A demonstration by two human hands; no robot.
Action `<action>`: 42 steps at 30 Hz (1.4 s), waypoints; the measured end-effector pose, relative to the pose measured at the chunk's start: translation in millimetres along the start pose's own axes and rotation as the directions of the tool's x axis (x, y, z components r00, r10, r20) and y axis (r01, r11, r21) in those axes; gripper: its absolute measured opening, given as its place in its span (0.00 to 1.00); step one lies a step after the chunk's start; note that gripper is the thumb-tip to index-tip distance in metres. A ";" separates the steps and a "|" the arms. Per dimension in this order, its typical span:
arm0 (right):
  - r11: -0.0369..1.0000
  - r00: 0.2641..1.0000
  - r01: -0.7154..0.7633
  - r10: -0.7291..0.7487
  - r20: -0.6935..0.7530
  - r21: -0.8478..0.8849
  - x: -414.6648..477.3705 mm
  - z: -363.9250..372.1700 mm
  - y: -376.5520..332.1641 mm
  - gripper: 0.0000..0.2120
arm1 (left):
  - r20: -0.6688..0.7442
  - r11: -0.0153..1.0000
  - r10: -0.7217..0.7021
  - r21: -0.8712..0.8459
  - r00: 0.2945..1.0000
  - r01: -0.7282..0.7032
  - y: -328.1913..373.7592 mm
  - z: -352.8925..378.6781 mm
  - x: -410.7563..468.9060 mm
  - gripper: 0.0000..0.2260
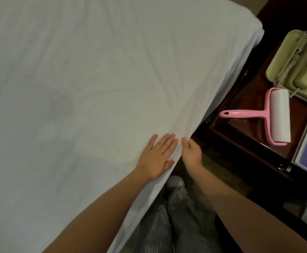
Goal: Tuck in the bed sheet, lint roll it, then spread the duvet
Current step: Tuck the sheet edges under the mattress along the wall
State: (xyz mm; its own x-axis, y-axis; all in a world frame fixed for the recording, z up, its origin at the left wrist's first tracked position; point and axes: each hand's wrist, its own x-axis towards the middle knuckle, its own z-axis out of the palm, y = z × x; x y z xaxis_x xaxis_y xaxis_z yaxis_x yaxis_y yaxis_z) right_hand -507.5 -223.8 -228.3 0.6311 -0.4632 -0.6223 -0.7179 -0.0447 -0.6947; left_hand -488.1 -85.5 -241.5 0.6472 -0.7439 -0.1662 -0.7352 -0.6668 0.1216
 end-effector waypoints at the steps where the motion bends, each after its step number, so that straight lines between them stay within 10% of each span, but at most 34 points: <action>1: 1.000 1.000 0.008 -0.008 -0.019 0.001 -0.1 -2.8 0.2 0.12 | -0.003 1.000 0.010 -0.007 1.000 -0.010 1.2 1.2 -3.8 0.27; 5: 0.998 0.999 0.011 -0.009 -0.039 0.069 -8.3 -3.2 7.8 0.13 | -0.016 1.000 -0.010 -0.023 1.000 0.010 5.1 3.1 -26.2 0.27; 11: 0.985 0.936 -0.158 0.173 0.306 -0.073 -43.0 26.3 34.2 0.11 | -0.064 0.988 -0.155 -0.024 0.986 0.153 -1.5 11.7 -82.3 0.25; 17: 0.985 0.968 -0.159 0.141 -0.205 -0.073 -31.3 -13.1 45.3 0.12 | -0.103 0.987 -0.157 0.008 0.982 0.158 12.8 23.5 -118.5 0.26; 24: 0.963 0.870 -0.152 0.237 0.433 -0.223 -78.1 16.5 38.1 0.10 | -0.142 0.966 -0.247 0.039 0.958 0.255 31.5 42.0 -129.9 0.24; 36: 0.974 0.980 0.116 -0.079 0.185 -0.196 -91.9 36.8 72.8 0.20 | -0.179 0.980 -0.165 -0.143 0.970 0.140 57.3 52.4 -136.7 0.19; 42: 0.992 0.939 -0.098 0.120 0.323 -0.084 -132.3 63.8 86.8 0.11 | -0.199 0.947 -0.321 -0.043 0.926 0.319 47.1 60.7 -222.3 0.27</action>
State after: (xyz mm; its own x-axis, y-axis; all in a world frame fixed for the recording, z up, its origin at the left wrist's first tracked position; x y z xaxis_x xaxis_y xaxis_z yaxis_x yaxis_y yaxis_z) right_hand -634.6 -109.9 -229.3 0.6012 -0.1538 -0.7841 -0.7983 -0.0736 -0.5977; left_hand -678.8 51.1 -258.1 0.8753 -0.4836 0.0020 -0.4812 -0.8704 0.1041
